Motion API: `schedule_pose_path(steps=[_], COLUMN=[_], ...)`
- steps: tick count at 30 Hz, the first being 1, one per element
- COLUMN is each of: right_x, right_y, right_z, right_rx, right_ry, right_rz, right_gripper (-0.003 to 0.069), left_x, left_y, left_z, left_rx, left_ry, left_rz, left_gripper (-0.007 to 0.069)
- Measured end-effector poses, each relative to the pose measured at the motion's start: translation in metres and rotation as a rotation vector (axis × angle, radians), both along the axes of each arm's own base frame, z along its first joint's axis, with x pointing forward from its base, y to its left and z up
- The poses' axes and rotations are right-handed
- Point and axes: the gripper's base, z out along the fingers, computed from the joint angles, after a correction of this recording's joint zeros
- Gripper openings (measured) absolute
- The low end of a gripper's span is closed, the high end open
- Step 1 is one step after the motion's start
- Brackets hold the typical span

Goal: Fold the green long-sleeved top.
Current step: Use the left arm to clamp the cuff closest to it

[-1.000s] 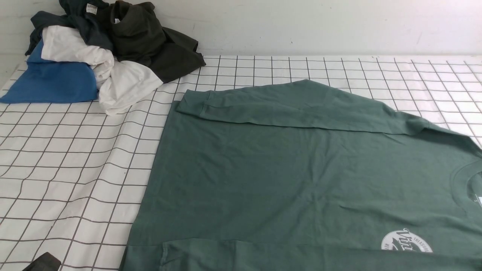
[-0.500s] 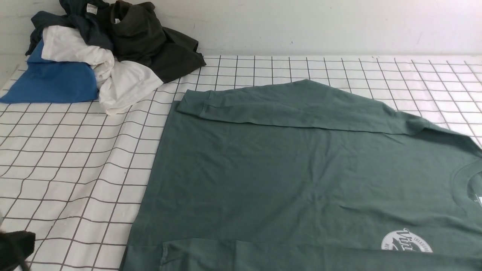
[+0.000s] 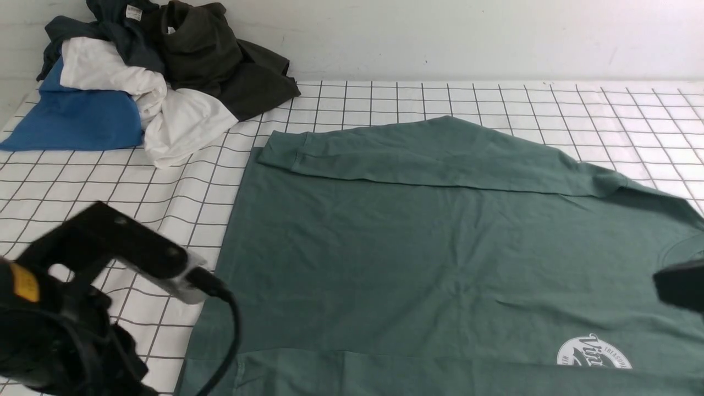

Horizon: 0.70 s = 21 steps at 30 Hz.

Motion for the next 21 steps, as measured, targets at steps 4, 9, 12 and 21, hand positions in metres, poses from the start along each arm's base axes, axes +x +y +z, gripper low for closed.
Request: schedule_pose_path(steps=[4,9,12,21], right_x=[0.002,0.003,0.003,0.004], right_y=[0.014,0.018,0.018,0.018], right_z=[-0.018,-0.022,-0.022,-0.021], right_rx=[-0.109,-0.145,-0.155,-0.151], right_ry=[0.169,0.188,0.185,0.169], right_rz=[0.132,0.172,0.172,0.166], right_gripper=[-0.0014,-0.0014,-0.0014,-0.0014], left_x=[0.026,0.051,0.066,0.083], left_y=[-0.014,-0.022,-0.026,-0.028], left_z=[-0.031,-0.062,-0.088,-0.118], left_rx=[0.021,0.043,0.067,0.102], left_ry=[0.087,0.123,0.149,0.142], left_rz=[0.034,0.08,0.11,0.17], left_gripper=[0.0198,0.0301,0.0336,0.0342])
